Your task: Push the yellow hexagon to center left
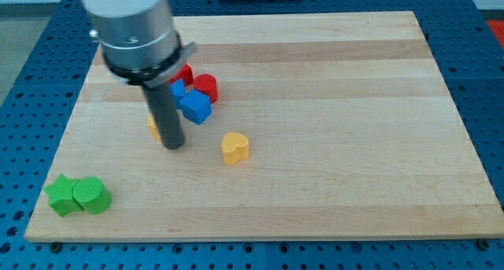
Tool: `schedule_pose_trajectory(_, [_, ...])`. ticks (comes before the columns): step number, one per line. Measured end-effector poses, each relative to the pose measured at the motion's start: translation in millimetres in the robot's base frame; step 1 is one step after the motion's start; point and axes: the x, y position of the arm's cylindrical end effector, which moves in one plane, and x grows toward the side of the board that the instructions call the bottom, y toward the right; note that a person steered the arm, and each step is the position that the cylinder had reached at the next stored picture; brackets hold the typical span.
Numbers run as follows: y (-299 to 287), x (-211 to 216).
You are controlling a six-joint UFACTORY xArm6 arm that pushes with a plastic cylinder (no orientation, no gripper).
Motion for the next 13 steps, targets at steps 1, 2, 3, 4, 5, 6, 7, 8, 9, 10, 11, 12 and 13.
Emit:
schedule_pose_trajectory(1, [-18,-1])
schedule_pose_trajectory(2, [4,-1])
schedule_pose_trajectory(3, [43,-2])
schedule_pose_trajectory(4, [23,-15])
schedule_pose_trajectory(5, [-10,-23])
schedule_pose_trajectory(6, [-31,-25])
schedule_pose_trajectory(7, [-27,-28])
schedule_pose_trajectory(8, [-20,-36])
schedule_pose_trajectory(9, [-56,-41])
schedule_pose_trajectory(10, [-87,-41])
schedule_pose_trajectory(11, [-84,-41])
schedule_pose_trajectory(12, [-46,-41])
schedule_pose_trajectory(13, [-46,-44])
